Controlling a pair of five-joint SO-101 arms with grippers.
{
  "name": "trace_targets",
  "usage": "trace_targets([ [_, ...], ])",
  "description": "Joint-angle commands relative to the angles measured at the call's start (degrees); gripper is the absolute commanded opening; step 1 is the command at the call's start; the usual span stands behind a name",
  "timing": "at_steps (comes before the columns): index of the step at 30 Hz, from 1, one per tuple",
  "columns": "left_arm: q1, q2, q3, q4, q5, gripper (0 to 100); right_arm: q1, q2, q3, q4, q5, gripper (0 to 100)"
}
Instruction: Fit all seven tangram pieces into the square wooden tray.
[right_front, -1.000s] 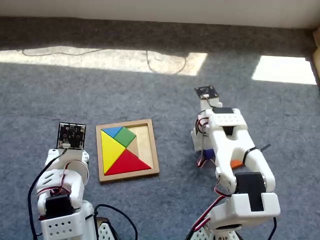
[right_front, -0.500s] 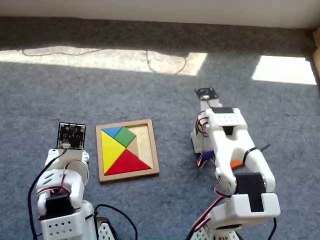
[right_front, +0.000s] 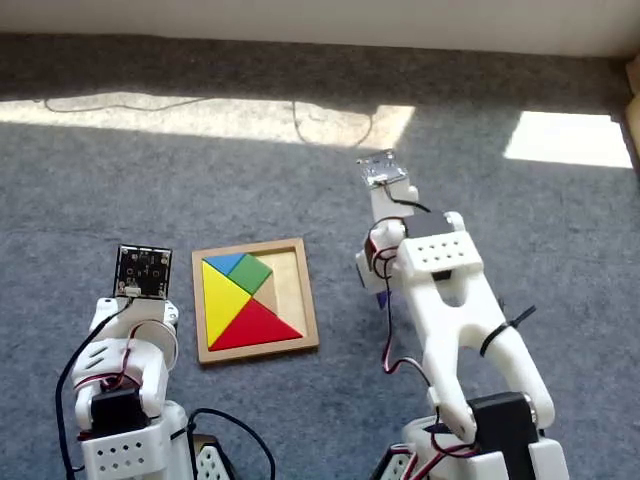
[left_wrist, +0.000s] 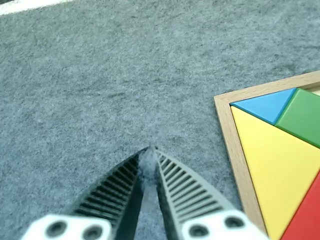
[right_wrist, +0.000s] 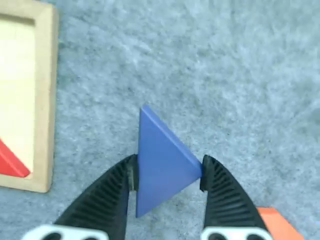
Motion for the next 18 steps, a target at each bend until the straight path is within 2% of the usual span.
trace_targets([
  [1,-0.7,-2.3,-2.6,-0.1,-0.3,1,-3.6,-3.5,-3.6,-0.2,-0.5,9.5],
  [11,-0.6,-2.3,-2.6,-0.1,-0.3,1,-11.5,-3.4,-8.1,-5.5,-0.1,9.4],
  [14,-0.6,-2.3,-2.6,-0.1,-0.3,1,-13.8,-3.4,-7.9,-7.8,4.1,9.4],
  [18,-0.5,-2.3,-2.6,-0.2,-0.3,1,-16.0,-3.3,-7.9,-10.7,5.5,9.4],
])
